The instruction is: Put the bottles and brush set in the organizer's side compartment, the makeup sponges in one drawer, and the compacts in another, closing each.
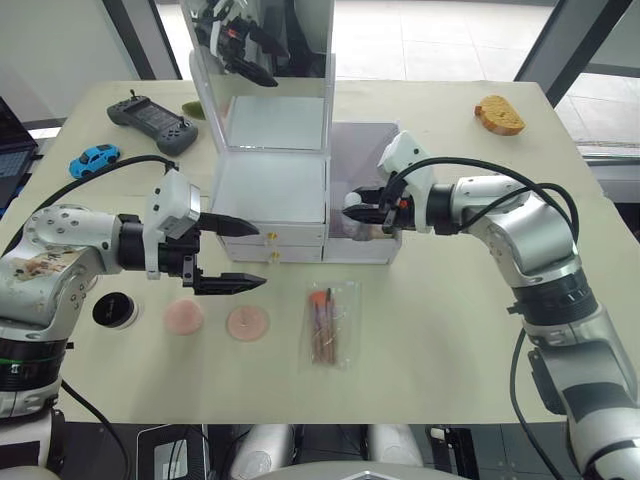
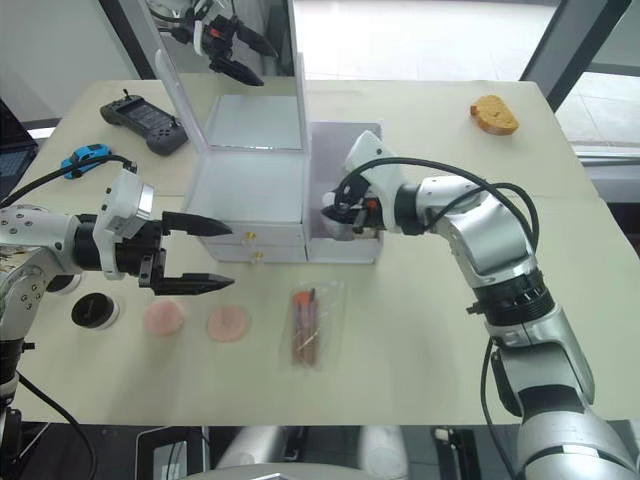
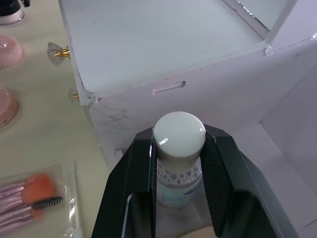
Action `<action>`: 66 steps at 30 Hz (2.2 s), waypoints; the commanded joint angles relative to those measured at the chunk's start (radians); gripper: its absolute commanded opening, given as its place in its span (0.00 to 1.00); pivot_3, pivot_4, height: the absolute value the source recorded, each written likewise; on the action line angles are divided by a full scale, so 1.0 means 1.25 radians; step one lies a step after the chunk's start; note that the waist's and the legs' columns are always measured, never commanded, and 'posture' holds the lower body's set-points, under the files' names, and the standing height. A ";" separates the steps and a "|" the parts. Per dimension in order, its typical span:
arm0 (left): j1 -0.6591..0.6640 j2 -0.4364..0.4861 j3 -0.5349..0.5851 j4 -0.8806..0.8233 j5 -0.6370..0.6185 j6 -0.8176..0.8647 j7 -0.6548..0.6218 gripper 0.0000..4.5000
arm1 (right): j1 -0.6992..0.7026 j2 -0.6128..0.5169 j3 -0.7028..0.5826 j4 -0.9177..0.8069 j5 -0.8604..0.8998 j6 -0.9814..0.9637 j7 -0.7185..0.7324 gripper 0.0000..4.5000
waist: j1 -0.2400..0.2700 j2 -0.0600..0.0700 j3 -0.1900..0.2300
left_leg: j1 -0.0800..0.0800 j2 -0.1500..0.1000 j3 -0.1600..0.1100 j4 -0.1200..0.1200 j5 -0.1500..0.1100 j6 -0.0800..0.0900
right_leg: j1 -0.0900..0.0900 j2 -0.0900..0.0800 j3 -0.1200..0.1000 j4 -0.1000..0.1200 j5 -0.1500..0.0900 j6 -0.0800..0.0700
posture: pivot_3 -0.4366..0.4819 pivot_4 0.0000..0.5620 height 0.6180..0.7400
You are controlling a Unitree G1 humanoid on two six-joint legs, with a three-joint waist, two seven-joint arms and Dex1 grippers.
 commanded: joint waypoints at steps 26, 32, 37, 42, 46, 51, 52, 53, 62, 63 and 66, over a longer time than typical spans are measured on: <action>-0.173 0.105 0.262 0.747 0.085 -0.258 0.051 1.00 | 0.392 -0.248 -0.652 0.007 0.134 -0.182 0.152 1.00 | 0.003 0.000 0.000 | 0.002 -0.001 0.001 -0.003 0.000 0.000 | 0.000 0.000 -0.001 0.002 0.000 0.000 | 0.48 0.27 0.95; -0.168 0.184 0.304 1.051 0.145 -0.441 0.115 1.00 | 0.562 -0.241 -0.756 0.078 0.118 -0.277 0.121 1.00 | -0.010 0.000 0.000 | 0.005 -0.002 0.004 -0.007 0.000 0.000 | -0.001 0.000 0.000 0.002 0.000 0.000 | 0.48 0.27 0.95; -0.187 0.181 0.317 1.111 0.153 -0.487 0.114 1.00 | 0.602 -0.223 -0.764 0.049 0.139 -0.263 0.088 1.00 | -0.013 0.000 0.000 | 0.007 -0.001 0.004 -0.008 0.000 0.000 | 0.000 -0.001 0.000 0.001 0.000 0.000 | 0.48 0.27 0.95; -0.230 0.159 0.312 1.096 0.148 -0.494 0.080 1.00 | 0.588 -0.230 -0.743 0.010 0.154 -0.234 0.073 1.00 | -0.009 0.000 0.000 | 0.006 -0.002 0.004 -0.007 0.000 0.000 | 0.000 -0.001 0.000 0.002 0.000 0.000 | 0.48 0.27 0.95; -0.294 0.123 0.252 0.975 0.146 -0.410 -0.017 1.00 | 0.563 -0.293 -0.674 -0.103 0.186 -0.128 0.084 1.00 | -0.008 0.000 0.000 | 0.004 -0.002 0.003 -0.005 0.000 0.000 | -0.001 -0.001 0.000 0.002 0.000 0.000 | 0.48 0.27 0.95; -0.303 0.078 0.162 0.630 0.068 -0.165 -0.107 1.00 | 0.459 -0.358 -0.567 -0.327 0.346 0.100 0.032 1.00 | -0.014 0.000 0.000 | -0.002 0.000 -0.001 0.001 0.000 0.000 | -0.002 -0.002 0.001 0.006 0.000 0.000 | 0.48 0.27 0.95; -0.293 0.077 0.157 0.579 0.053 -0.128 -0.110 1.00 | 0.442 -0.361 -0.564 -0.350 0.379 0.128 0.029 1.00 | -0.015 0.000 0.000 | -0.003 0.000 -0.001 0.002 0.000 0.000 | -0.002 -0.002 0.001 0.006 0.000 0.000 | 0.48 0.27 0.95; -0.281 0.078 0.147 0.504 0.023 -0.070 -0.116 1.00 | 0.417 -0.364 -0.551 -0.379 0.417 0.166 0.016 1.00 | -0.015 0.000 0.000 | -0.003 0.000 -0.002 0.002 0.000 0.000 | -0.003 -0.002 0.001 0.006 0.000 0.000 | 0.48 0.27 0.95; -0.183 0.045 0.028 -0.046 -0.186 0.209 -0.102 0.65 | 0.381 -0.268 -0.418 -0.575 0.596 0.346 -0.245 1.00 | -0.007 0.000 0.000 | -0.002 0.000 -0.003 0.001 -0.001 0.000 | 0.000 -0.002 0.001 0.002 0.000 0.000 | 0.48 0.27 0.95; -0.171 0.037 0.004 -0.084 -0.180 0.213 -0.089 0.58 | 0.385 -0.262 -0.413 -0.556 0.670 0.393 -0.283 1.00 | -0.005 0.000 0.000 | -0.002 0.000 -0.003 0.001 0.000 0.000 | 0.001 -0.002 0.001 0.002 0.000 0.000 | 0.48 0.27 0.95; -0.132 -0.014 -0.041 -0.166 -0.213 0.254 -0.025 0.37 | 0.385 -0.285 -0.360 -0.476 0.946 0.464 -0.394 1.00 | 0.005 0.000 0.000 | 0.001 0.000 -0.001 0.001 -0.001 0.001 | 0.003 -0.002 0.001 -0.003 0.001 0.000 | 0.48 0.27 0.95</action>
